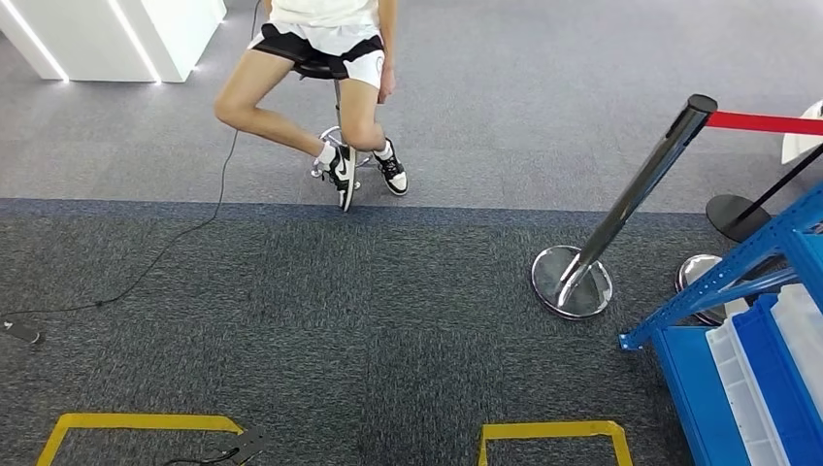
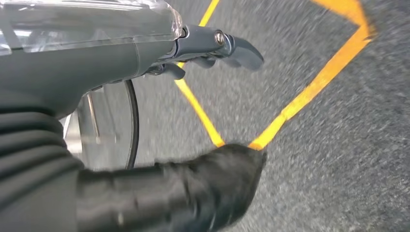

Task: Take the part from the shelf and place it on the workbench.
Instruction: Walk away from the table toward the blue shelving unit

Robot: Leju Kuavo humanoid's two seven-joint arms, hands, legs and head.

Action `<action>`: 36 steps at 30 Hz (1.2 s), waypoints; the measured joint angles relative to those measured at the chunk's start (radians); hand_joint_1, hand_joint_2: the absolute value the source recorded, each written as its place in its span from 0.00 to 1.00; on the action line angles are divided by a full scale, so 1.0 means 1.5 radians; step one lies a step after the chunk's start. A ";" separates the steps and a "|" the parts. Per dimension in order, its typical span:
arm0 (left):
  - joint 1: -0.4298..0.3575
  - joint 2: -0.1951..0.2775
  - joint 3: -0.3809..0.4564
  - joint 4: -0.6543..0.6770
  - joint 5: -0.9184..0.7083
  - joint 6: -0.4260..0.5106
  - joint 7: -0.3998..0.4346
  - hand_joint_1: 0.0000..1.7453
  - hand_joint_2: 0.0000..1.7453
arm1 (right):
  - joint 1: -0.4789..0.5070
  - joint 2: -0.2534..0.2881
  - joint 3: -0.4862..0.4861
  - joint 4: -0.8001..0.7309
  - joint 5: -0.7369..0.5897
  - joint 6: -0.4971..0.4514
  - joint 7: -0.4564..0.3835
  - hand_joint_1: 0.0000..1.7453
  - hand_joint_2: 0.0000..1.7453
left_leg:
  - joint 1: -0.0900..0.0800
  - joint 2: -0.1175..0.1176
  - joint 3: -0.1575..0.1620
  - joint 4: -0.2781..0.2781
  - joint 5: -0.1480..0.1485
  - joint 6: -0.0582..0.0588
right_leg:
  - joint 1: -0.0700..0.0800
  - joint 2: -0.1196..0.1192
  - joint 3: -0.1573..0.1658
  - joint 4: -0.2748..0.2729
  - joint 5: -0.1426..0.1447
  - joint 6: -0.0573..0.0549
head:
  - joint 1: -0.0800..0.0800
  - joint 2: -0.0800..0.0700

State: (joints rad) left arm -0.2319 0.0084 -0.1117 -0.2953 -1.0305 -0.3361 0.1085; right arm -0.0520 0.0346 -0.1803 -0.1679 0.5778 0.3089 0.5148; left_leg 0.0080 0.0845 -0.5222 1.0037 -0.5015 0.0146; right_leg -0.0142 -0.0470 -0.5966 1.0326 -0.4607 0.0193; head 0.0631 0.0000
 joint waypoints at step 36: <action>0.051 0.023 -0.052 0.012 0.034 0.023 0.027 0.00 0.00 | 0.009 0.010 -0.063 0.000 0.053 0.027 -0.025 0.00 0.00 | 0.010 -0.033 -0.034 0.090 -0.060 -0.012 | -0.003 0.032 0.000 0.002 -0.001 -0.020 | 0.001 0.000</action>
State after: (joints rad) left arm -0.1551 0.0432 -0.1900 -0.2772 -0.9789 -0.3009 0.1496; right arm -0.0387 0.0501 -0.2755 -0.1682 0.6572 0.3497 0.4778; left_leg 0.0223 0.0355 -0.5737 1.1383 -0.5914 -0.0039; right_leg -0.0184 0.0012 -0.5962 1.0349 -0.4629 -0.0102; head 0.0648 0.0000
